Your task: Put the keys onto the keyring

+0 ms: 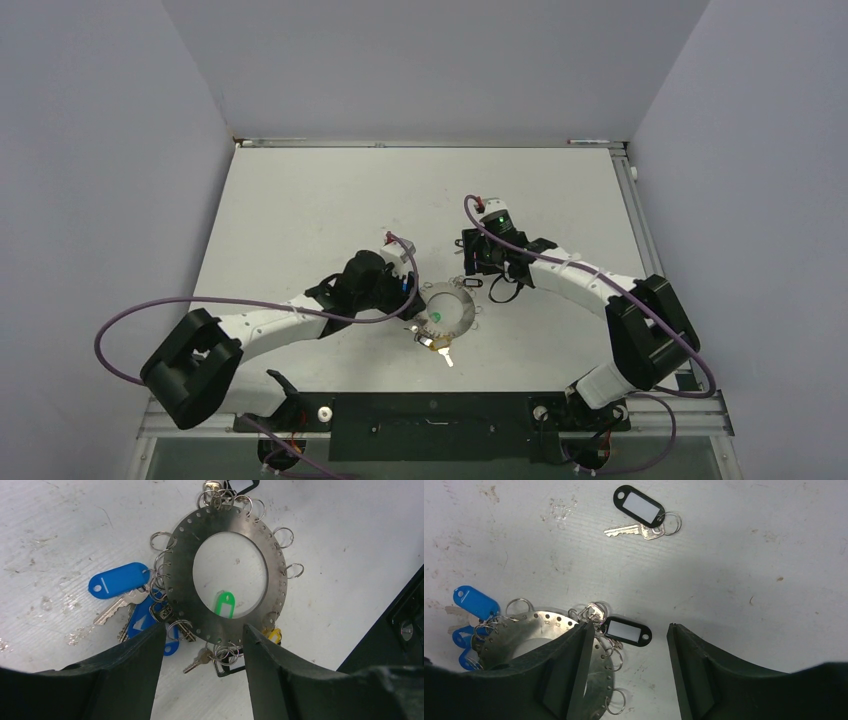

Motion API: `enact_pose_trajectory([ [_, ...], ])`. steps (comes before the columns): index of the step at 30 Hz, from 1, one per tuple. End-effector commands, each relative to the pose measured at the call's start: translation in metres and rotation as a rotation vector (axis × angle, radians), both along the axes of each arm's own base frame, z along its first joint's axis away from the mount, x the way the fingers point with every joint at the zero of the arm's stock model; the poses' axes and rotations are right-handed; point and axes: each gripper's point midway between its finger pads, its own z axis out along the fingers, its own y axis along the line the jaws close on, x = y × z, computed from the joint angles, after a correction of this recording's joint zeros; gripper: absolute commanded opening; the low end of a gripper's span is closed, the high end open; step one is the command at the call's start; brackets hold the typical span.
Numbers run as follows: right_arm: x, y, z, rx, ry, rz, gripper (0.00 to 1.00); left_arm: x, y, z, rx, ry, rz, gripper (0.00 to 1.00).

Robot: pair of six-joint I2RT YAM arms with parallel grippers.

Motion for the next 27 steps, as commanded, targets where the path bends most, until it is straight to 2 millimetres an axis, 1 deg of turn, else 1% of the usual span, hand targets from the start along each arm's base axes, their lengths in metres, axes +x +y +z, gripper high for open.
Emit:
enact_pose_trajectory([
  [1,-0.001,0.007,0.015,0.055,-0.025,0.028,0.57,0.005,-0.02,0.003,-0.111,0.038,-0.039,0.54],
  [4,-0.003,0.007,0.017,0.057,-0.024,0.031,0.57,0.007,-0.018,-0.007,-0.114,0.066,-0.023,0.54],
  [10,-0.006,0.007,0.019,0.061,-0.024,0.036,0.57,0.005,-0.019,-0.016,-0.127,0.099,-0.035,0.54],
  [17,-0.007,0.01,0.019,0.068,-0.019,0.043,0.57,0.002,-0.015,-0.032,-0.093,0.117,-0.035,0.54],
  [22,-0.008,0.01,0.02,0.067,-0.017,0.049,0.57,0.003,-0.008,-0.048,-0.028,0.133,-0.023,0.56],
  [27,-0.009,0.01,0.019,0.066,-0.015,0.051,0.57,0.0,-0.008,-0.05,-0.028,0.138,-0.037,0.56],
])
